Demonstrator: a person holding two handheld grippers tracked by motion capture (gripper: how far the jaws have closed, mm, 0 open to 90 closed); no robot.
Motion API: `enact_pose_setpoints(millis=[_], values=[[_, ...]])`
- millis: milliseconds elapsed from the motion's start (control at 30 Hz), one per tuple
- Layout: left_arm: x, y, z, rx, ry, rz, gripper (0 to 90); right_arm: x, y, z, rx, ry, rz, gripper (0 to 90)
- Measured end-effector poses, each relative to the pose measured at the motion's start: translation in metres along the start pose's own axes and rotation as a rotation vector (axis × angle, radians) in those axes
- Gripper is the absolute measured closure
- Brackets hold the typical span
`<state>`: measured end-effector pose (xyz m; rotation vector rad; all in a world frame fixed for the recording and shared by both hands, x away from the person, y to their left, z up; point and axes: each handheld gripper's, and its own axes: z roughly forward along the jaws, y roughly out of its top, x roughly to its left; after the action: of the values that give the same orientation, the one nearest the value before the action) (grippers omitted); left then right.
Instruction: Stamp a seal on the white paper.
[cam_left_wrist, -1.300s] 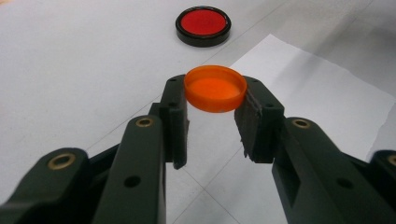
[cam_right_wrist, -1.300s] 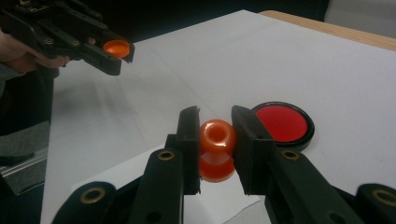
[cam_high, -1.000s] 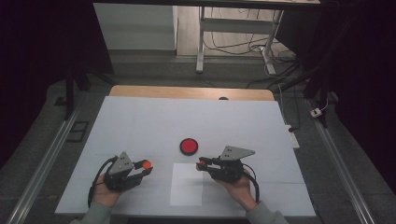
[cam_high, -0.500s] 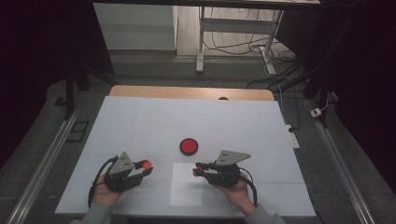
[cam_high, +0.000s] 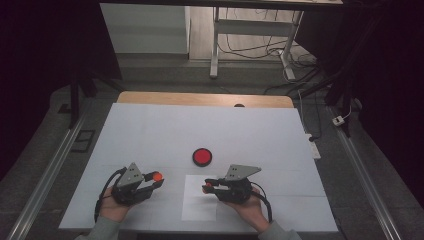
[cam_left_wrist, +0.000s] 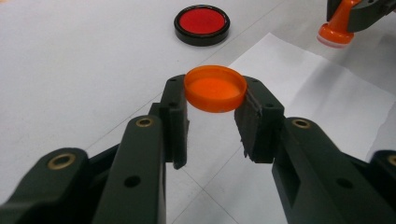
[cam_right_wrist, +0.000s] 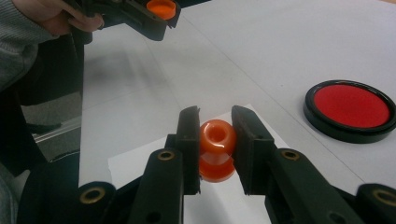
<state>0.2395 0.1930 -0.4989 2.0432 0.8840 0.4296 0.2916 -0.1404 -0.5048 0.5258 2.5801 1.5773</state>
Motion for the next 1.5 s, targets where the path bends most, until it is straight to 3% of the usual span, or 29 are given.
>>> enact_pose_setpoints(millis=[1500], values=[[0.000,0.000,0.000,0.002,0.000,0.002,64.6,0.004,-0.009,0.030,0.111,-0.017,-0.042,72.4]])
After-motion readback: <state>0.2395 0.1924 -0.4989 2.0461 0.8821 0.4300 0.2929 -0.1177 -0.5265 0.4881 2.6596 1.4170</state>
